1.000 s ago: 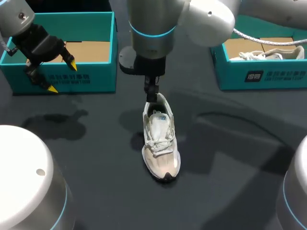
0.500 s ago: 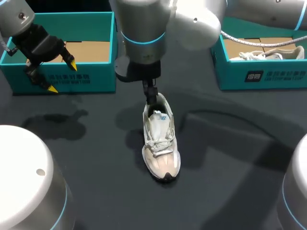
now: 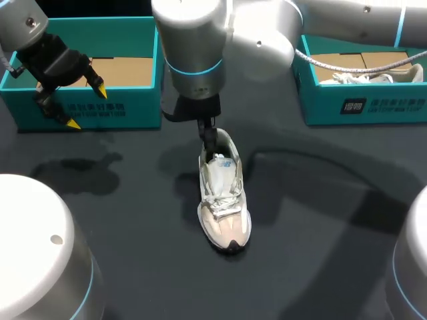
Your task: Take the shoe out of the shoebox, open the shoe tongue, remove and reinsert the insole, then place the shoe into the shoebox
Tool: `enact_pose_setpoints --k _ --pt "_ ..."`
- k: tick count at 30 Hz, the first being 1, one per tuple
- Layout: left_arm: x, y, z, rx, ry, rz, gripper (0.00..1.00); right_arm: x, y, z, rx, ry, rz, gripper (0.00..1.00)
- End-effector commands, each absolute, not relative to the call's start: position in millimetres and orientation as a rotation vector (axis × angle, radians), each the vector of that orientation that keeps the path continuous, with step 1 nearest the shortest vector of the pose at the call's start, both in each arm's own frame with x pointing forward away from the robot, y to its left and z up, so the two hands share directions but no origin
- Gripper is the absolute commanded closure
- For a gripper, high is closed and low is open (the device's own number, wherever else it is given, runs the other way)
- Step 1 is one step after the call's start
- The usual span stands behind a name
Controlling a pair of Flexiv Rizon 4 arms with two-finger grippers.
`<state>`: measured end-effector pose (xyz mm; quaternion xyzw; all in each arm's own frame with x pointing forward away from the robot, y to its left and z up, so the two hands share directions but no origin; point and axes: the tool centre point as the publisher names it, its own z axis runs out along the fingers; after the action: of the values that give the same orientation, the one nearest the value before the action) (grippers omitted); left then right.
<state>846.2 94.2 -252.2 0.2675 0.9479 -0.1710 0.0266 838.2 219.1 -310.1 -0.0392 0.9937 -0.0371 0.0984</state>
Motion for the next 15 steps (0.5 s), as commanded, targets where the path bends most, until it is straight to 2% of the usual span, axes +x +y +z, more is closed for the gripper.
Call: enact_pose_setpoints --k 1,9,15 --pt "846 94 -252 0.827 2.928 -0.525 0.0 849 207 -325 -0.111 2.966 -0.065 0.08" --pt "846 94 -252 0.827 2.928 -0.525 0.0 861 201 -346 -0.095 3.004 0.01 0.15" --pt "846 94 -252 0.827 2.928 -0.525 0.0 865 201 -359 -0.079 3.019 0.044 0.3"
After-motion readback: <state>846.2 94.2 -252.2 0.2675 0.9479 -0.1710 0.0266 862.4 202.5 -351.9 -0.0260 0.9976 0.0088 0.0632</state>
